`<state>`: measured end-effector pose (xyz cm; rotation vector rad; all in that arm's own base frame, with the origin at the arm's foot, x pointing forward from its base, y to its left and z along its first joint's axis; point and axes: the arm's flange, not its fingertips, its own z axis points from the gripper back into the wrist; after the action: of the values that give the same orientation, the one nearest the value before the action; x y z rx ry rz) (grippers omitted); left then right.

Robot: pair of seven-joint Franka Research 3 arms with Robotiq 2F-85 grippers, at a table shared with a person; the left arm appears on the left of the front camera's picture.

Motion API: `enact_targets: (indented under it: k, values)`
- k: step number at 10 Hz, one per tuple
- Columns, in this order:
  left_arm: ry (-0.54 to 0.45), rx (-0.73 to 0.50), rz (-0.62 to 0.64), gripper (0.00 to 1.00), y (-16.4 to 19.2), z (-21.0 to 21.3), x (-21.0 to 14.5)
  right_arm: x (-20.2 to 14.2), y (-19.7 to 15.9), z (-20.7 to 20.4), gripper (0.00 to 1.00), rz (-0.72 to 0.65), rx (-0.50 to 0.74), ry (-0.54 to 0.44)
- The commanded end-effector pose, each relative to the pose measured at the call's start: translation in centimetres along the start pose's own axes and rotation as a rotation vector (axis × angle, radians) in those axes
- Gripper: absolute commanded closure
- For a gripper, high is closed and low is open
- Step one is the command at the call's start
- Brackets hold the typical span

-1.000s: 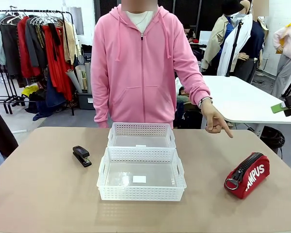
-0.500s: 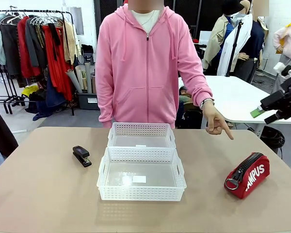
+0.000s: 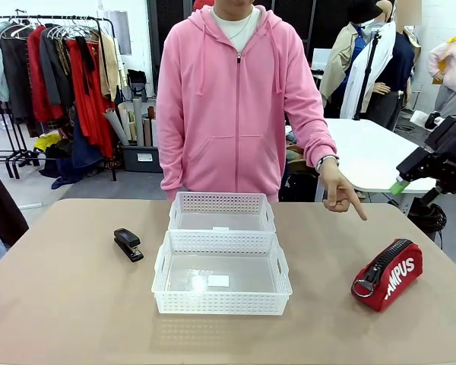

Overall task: Distribute items into two baskets.
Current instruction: Pick up the Pencil pouch that the person points to.

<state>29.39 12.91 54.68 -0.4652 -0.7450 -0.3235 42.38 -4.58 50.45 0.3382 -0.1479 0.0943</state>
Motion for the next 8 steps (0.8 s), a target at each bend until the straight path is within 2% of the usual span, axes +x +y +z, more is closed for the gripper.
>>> enact_targets:
  k: [1,6,7,8]
  values:
    - [-0.002,-0.001,-0.002,0.00,0.0,0.0,0.0,0.3,1.3,0.3,0.00,-0.011,-0.067,0.101]
    - [-0.002,-0.001,-0.002,0.00,0.0,0.0,0.0,-0.5,1.9,-3.3,0.00,-0.132,-0.188,0.188]
    - [-0.002,-0.001,-0.002,0.00,0.0,0.0,0.0,-0.6,2.0,-3.9,0.00,-0.190,-0.219,0.175]
    - [-0.002,-0.001,-0.002,0.00,0.0,0.0,0.0,-0.5,2.2,-4.7,0.00,-0.317,-0.256,0.142]
